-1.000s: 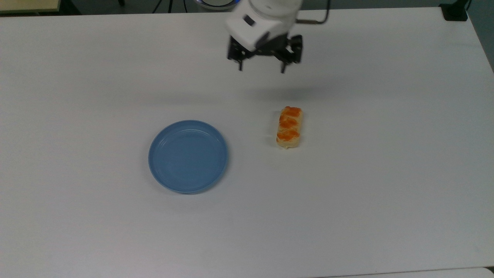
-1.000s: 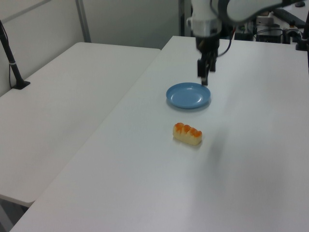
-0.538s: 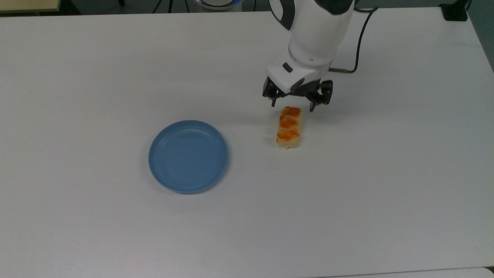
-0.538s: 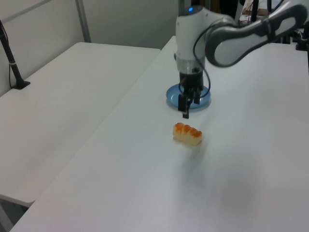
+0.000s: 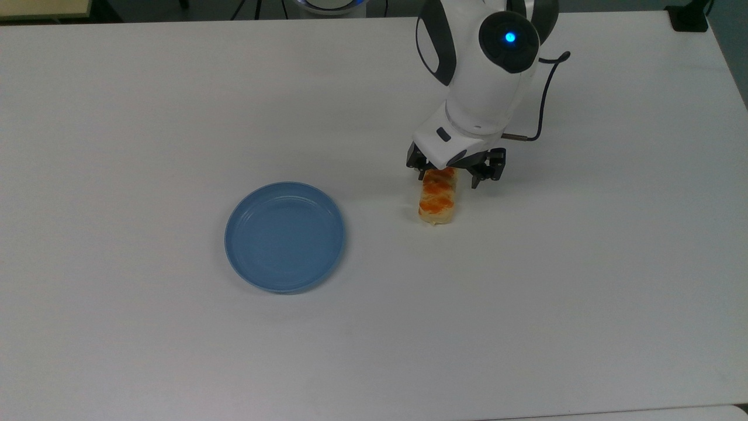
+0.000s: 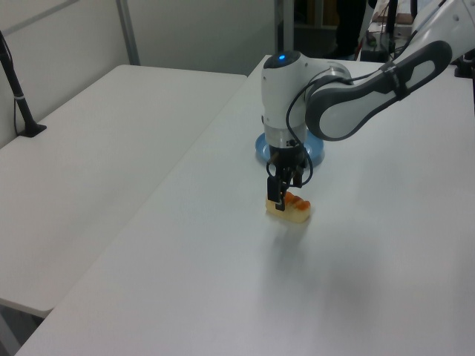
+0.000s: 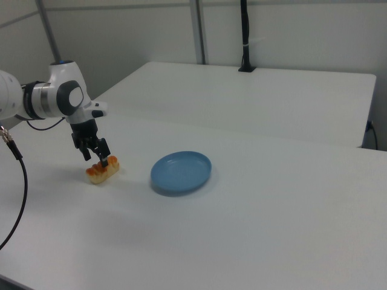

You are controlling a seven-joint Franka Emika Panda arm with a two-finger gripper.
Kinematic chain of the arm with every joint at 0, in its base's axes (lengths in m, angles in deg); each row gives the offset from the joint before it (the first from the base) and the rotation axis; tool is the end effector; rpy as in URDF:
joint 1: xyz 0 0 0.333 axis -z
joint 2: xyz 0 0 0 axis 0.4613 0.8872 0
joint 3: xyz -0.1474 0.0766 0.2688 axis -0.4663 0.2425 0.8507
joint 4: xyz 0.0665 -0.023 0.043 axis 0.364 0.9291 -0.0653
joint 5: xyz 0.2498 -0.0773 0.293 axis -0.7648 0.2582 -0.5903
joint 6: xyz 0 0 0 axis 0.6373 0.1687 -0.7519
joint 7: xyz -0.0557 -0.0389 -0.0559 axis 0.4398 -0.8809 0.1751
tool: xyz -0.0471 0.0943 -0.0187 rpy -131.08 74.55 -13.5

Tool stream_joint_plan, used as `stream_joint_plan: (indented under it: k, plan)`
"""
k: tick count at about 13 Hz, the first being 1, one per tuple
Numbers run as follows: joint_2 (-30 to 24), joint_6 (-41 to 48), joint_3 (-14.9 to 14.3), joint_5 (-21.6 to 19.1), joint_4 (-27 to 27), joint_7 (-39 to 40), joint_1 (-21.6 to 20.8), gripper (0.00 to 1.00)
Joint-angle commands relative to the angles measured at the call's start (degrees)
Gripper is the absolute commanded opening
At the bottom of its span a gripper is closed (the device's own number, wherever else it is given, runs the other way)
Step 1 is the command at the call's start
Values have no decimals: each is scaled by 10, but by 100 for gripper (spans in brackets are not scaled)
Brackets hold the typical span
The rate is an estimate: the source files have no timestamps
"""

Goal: Put the bread onto the plate
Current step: 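Close the gripper around the bread roll, then lift the bread roll and carry it over the blue plate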

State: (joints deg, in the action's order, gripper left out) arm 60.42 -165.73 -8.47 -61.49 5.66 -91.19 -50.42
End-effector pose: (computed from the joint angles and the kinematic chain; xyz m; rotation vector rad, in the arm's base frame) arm 0.6349 0.2511 0.3425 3.0756 -0.1786 -0.0159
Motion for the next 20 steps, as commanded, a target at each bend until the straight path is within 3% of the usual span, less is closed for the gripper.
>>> stream_joint_plan:
  k: [1,4,8,9,12,15,18,20]
  plan:
    - [13,-27,-7,-3,1,-9,-10,90]
    - [25,-31,-7,0,1,-6,-10,76]
    - [21,-24,-8,11,0,18,-5,31]
    - [17,-23,-13,11,-3,36,-3,26]
    - [-22,10,-16,22,-12,88,46,26]
    - [-27,95,-15,21,-83,206,121,26]
    - [-25,91,-16,25,-84,242,151,26]
    - [-20,85,-16,37,-85,315,178,26]
